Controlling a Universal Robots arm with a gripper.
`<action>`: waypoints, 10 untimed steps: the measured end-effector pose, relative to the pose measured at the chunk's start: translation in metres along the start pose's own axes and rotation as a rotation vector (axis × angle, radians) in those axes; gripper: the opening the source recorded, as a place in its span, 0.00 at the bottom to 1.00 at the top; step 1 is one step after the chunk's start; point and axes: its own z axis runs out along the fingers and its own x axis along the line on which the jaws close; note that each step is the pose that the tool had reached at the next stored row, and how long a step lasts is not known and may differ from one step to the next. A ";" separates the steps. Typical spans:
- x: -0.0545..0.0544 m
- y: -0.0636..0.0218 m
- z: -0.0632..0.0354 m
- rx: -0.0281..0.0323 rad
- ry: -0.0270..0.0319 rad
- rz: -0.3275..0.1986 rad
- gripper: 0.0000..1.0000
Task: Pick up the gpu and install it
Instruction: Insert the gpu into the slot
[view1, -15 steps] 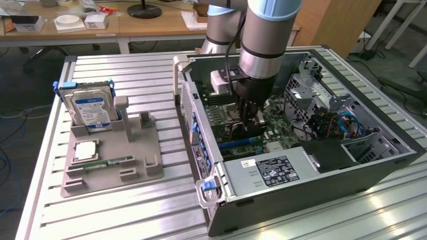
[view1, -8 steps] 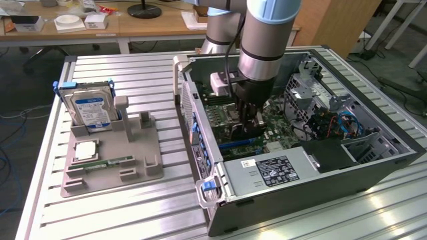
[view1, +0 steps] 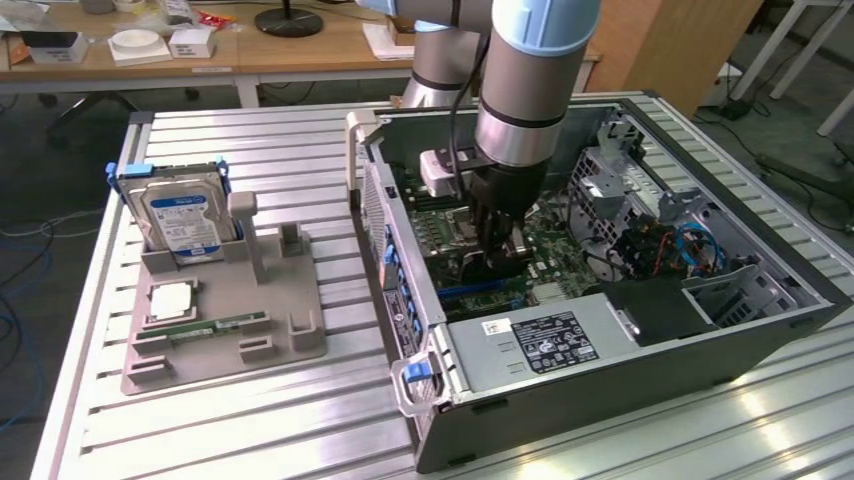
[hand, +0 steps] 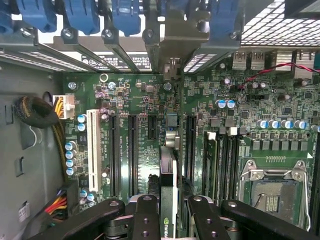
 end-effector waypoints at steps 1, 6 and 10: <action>0.000 0.0000 0.0001 -0.0001 0.0001 0.000 0.26; 0.000 0.0000 0.0002 0.0000 -0.0001 0.000 0.26; 0.000 0.0000 0.0015 0.0002 -0.0005 0.000 0.26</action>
